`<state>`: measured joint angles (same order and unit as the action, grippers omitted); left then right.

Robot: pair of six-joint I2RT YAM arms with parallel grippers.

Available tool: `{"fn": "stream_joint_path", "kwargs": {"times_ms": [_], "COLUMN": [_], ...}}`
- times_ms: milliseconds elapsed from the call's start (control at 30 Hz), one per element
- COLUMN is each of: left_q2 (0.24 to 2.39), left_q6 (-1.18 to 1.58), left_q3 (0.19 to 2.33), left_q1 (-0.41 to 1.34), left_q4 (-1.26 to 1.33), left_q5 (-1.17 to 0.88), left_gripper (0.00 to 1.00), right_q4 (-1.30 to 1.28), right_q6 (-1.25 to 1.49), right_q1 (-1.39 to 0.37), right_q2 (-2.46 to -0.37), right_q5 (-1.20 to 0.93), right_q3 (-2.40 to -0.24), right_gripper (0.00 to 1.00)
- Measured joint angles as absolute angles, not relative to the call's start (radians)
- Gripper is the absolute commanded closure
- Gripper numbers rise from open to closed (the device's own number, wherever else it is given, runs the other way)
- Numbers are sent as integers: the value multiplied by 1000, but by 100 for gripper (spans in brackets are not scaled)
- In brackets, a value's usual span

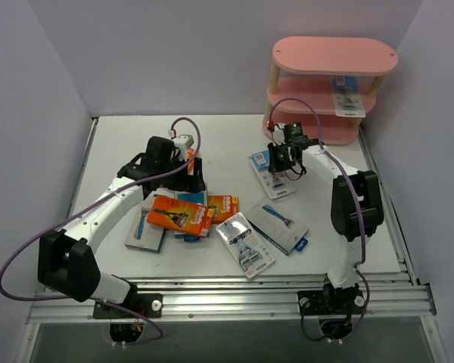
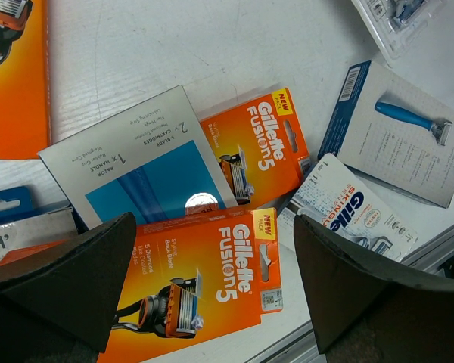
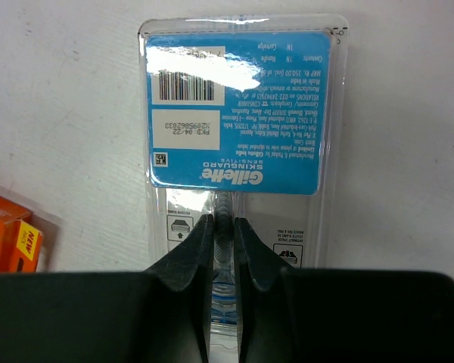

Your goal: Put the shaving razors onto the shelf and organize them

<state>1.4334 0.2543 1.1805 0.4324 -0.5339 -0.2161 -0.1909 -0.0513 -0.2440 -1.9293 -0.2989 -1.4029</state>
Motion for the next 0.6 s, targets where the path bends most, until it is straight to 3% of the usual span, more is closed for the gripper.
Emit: {"fn": "stream_joint_path", "kwargs": {"times_ms": [600], "left_q2": [1462], "left_q6": [358], "left_q3": [1194], "left_q1": [391], "left_q4": [-531], "left_q5": [-237], "left_gripper": [6], "right_q4": [-179], "right_q6": [19], "right_q1": [-258], "right_q2": [-1908], "right_q5": [-299], "right_q3": [-1382], "right_gripper": [100]}}
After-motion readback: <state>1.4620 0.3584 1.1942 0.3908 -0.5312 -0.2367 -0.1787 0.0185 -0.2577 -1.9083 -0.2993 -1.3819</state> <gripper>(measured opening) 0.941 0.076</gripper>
